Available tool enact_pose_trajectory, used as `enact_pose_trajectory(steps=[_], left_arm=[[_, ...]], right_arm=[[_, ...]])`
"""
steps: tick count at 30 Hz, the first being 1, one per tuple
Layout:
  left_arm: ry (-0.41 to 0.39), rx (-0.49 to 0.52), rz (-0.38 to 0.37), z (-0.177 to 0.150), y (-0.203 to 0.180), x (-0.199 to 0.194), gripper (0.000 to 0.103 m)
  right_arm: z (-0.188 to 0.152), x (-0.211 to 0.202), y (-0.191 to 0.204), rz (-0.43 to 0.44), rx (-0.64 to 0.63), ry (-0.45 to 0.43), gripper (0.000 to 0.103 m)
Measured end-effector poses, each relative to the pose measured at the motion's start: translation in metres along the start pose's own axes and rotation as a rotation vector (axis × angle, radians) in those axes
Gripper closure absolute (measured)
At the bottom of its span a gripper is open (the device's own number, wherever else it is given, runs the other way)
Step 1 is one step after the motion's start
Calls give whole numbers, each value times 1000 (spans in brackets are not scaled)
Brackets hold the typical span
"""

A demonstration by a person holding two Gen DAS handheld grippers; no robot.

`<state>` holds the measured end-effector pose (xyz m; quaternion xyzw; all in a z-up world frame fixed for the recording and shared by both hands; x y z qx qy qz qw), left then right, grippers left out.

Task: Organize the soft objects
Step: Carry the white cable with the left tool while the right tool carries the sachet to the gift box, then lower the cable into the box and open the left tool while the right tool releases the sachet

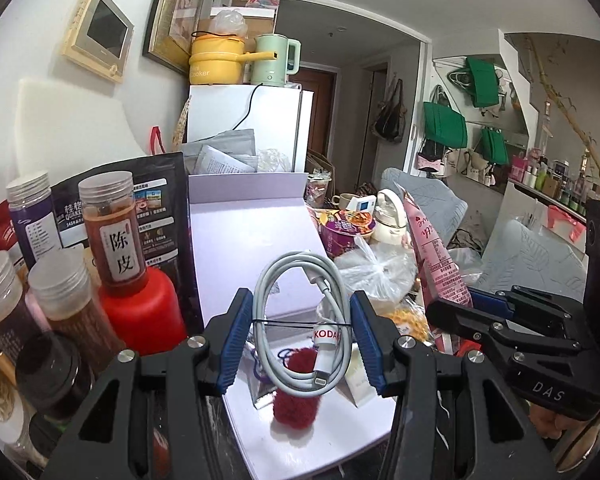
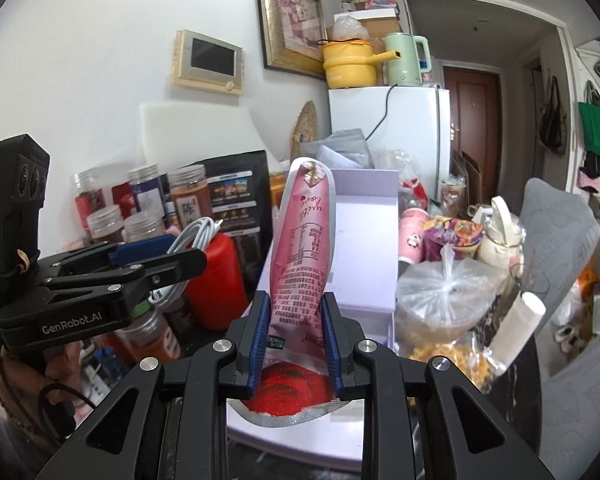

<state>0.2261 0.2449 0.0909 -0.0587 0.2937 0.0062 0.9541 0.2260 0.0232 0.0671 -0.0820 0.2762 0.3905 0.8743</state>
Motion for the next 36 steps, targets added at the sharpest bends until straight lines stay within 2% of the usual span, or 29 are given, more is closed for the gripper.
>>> enact_pose_trajectory(steps=[8, 20, 36], left_arm=[[21, 20, 55, 16, 9, 36, 54], [183, 5, 94, 0, 23, 103, 54], [361, -4, 150, -25, 40, 164, 54]], right_arm=[[13, 50, -14, 6, 29, 36, 78], [5, 105, -33, -3, 51, 169, 78], [-21, 163, -36, -32, 43, 322, 78]])
Point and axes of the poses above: each gripper's, at about its wrist camera, not at the fingertips, and x roughly the way its jaws point, y to its left, z to its top, the point moved 1 cm from there along x, roughly the way its jaws point, and after that the axes turned 9 degrees about y, right-handed, at the moved point
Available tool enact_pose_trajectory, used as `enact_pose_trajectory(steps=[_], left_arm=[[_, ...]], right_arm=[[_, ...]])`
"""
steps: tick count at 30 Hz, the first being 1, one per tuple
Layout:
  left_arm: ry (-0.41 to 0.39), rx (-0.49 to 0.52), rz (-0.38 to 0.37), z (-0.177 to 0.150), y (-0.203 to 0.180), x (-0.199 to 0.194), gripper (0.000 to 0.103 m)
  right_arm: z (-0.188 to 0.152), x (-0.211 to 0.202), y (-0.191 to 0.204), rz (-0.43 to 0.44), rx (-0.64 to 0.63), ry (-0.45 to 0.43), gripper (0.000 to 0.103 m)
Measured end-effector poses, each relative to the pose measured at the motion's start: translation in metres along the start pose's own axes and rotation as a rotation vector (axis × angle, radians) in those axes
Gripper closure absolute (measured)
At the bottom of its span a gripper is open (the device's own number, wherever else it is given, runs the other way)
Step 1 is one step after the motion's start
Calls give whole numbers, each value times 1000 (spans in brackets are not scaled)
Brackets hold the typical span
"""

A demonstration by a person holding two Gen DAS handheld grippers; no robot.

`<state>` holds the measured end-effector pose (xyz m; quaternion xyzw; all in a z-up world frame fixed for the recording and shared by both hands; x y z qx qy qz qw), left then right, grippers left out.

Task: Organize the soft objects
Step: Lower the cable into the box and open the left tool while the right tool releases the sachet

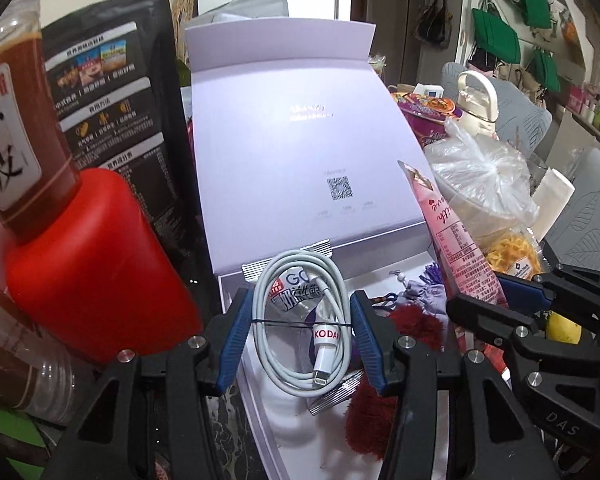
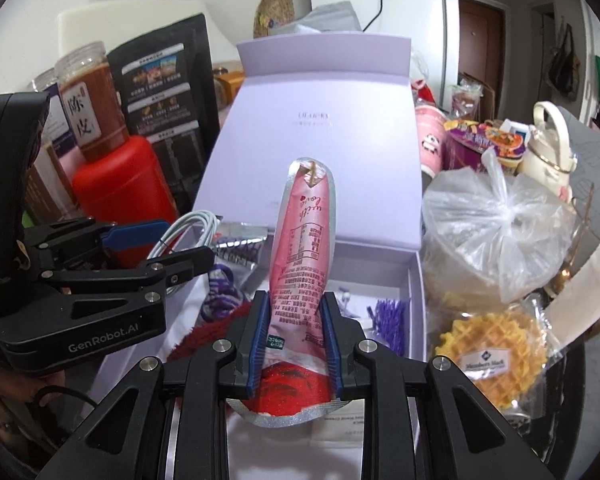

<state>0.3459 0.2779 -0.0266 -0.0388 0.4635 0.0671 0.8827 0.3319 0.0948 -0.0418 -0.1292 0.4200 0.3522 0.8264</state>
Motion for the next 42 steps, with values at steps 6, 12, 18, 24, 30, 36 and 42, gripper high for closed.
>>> enact_pose_trajectory(steps=[6, 12, 18, 24, 30, 36, 42], left_arm=[[53, -19, -12, -2, 4, 16, 54], [109, -23, -8, -5, 4, 32, 54], [169, -27, -29, -11, 3, 47, 54], [199, -22, -11, -11, 2, 49, 51], [168, -23, 17, -6, -5, 39, 41], [93, -22, 53, -3, -8, 11, 28], [47, -19, 86, -2, -2, -12, 28]], right_arm=[[-4, 21, -5, 1, 18, 67, 77], [-8, 34, -8, -1, 20, 97, 75], [-9, 38, -12, -10, 44, 115, 66], [-9, 35, -12, -3, 47, 121, 56], [-7, 26, -11, -3, 49, 115, 50], [-6, 15, -10, -11, 60, 99, 50], [-4, -5, -7, -18, 66, 53, 50]])
Point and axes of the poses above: each gripper's, at about its wrist camera, not at the fingertips, and x roughly the way its jaws point, y to its left, z to its top, the point moved 1 cm from there along x, roughly the way its jaws point, and after that the axes turned 9 degrees about y, right-handed, at the moved point
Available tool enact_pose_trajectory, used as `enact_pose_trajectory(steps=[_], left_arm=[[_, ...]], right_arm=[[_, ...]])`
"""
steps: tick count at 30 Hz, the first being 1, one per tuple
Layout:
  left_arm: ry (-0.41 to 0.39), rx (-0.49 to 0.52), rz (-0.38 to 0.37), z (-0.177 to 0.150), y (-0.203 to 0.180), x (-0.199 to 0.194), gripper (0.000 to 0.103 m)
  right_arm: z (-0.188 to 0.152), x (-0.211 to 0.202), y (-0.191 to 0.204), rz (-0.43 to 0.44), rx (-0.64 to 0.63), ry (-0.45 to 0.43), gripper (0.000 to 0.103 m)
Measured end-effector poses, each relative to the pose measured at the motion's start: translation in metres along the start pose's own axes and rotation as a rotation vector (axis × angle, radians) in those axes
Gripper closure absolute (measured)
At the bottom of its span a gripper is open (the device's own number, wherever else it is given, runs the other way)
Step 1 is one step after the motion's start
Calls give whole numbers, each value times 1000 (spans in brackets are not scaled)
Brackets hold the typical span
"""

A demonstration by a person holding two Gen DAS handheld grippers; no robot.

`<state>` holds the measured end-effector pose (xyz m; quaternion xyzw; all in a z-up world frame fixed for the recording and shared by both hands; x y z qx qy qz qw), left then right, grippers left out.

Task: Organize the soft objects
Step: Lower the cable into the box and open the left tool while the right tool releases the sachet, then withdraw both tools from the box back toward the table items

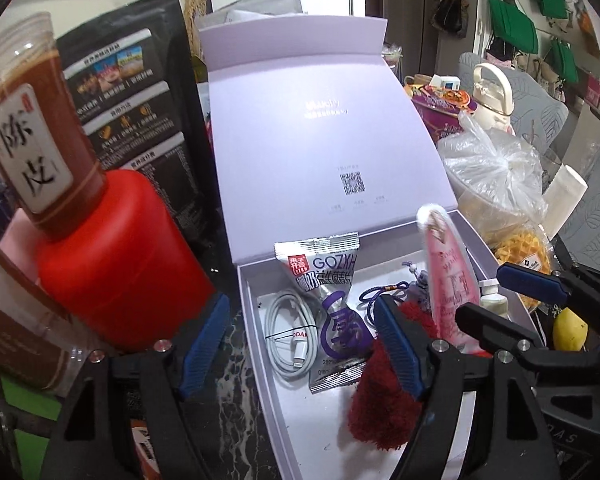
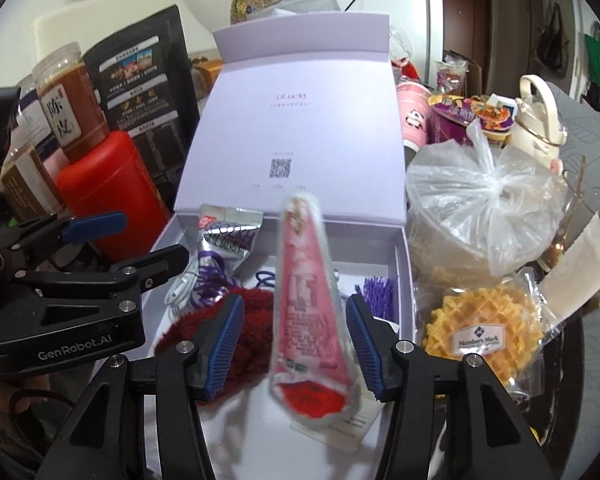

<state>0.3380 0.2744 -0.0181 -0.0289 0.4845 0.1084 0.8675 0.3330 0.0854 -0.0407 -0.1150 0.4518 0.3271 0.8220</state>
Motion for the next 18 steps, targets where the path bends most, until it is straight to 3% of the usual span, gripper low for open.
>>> enact_pose_trajectory(steps=[9, 18], left_arm=[[-45, -17, 3, 5, -1, -32, 28], [-122, -22, 6, -4, -7, -92, 28]], right_arm=[[2, -38, 5, -10, 2, -51, 50], [-8, -93, 13, -15, -14, -120, 50]])
Point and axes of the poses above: each gripper's, at about its wrist camera, not at the fingertips, and x roughly the way its jaws point, y to its left, z to its top, the point moved 1 cm from there along x, roughly the way its jaws point, and after that the axes turned 9 degrees about y, right-handed, at the moved point
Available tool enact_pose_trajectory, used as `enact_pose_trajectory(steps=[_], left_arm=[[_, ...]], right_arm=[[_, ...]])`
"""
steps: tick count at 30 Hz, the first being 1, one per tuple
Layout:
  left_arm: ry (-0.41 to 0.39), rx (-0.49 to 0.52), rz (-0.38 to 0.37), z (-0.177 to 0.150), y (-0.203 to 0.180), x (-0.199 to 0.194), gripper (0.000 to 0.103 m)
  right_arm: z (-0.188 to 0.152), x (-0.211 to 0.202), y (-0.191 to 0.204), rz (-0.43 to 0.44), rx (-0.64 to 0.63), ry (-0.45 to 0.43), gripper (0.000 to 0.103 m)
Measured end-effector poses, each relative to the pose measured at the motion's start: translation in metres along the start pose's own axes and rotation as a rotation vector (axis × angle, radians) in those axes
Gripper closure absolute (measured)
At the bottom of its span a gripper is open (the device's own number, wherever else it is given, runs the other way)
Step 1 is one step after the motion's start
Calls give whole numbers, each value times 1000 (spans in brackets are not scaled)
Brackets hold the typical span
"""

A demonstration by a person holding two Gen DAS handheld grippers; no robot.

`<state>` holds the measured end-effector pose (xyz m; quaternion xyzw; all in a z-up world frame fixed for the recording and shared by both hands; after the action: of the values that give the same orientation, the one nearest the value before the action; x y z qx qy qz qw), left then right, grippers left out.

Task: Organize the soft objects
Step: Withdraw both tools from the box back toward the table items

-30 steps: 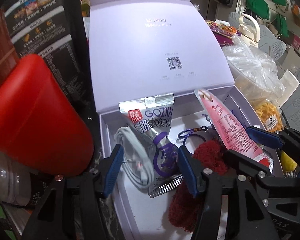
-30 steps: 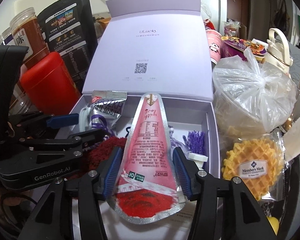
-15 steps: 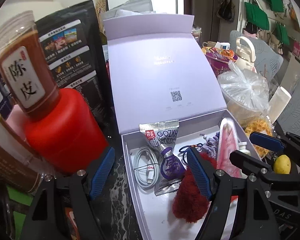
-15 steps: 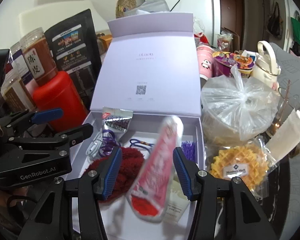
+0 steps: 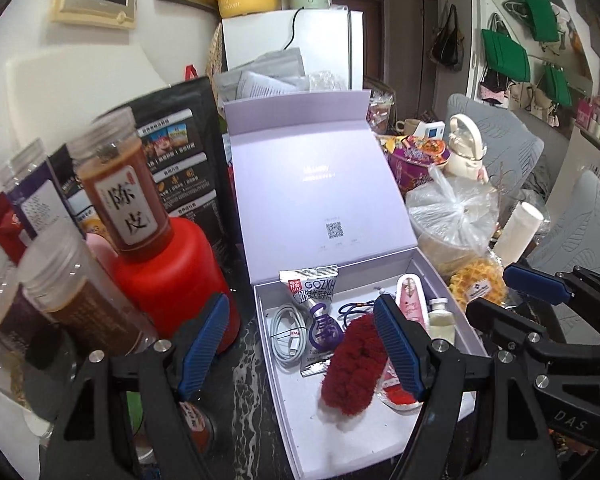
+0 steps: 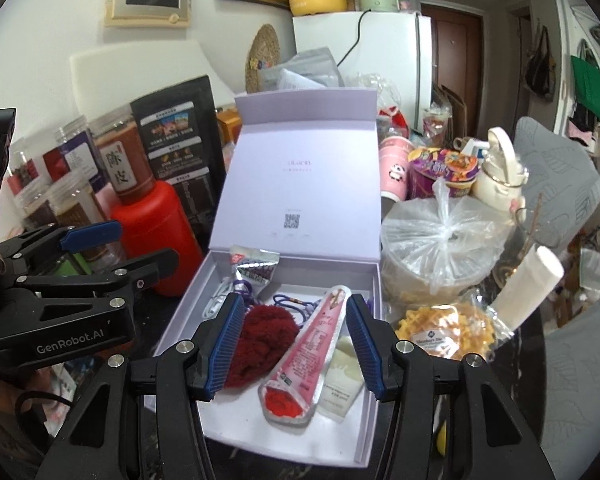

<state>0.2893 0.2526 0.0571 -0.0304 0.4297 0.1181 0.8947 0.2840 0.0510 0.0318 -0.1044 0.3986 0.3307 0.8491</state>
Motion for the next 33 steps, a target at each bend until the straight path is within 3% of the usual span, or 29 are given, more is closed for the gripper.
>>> enact_pose_trajectory(steps=[14, 22, 33], left_arm=[[-131, 3, -14, -20, -12, -90, 28], [-202, 10, -24, -44, -22, -131, 12], [-252, 27, -49, -76, -41, -165, 4]], right_arm=[[-22, -93, 20, -24, -25, -128, 47], [-50, -133, 28, -33, -32, -185, 43], [-86, -174, 30, -66, -41, -241, 18]])
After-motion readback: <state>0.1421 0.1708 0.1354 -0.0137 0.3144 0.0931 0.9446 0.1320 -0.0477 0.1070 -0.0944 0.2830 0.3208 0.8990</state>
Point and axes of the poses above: each gripper's, at about its wrist camera, not at the fingertips, and x roughly the way its jaws point, y to its left, z to its top, the point moved 1 cm from there along x, roughly the way its jaws point, and after that the axes turned 9 degrees about y, right-handed, at the moved point
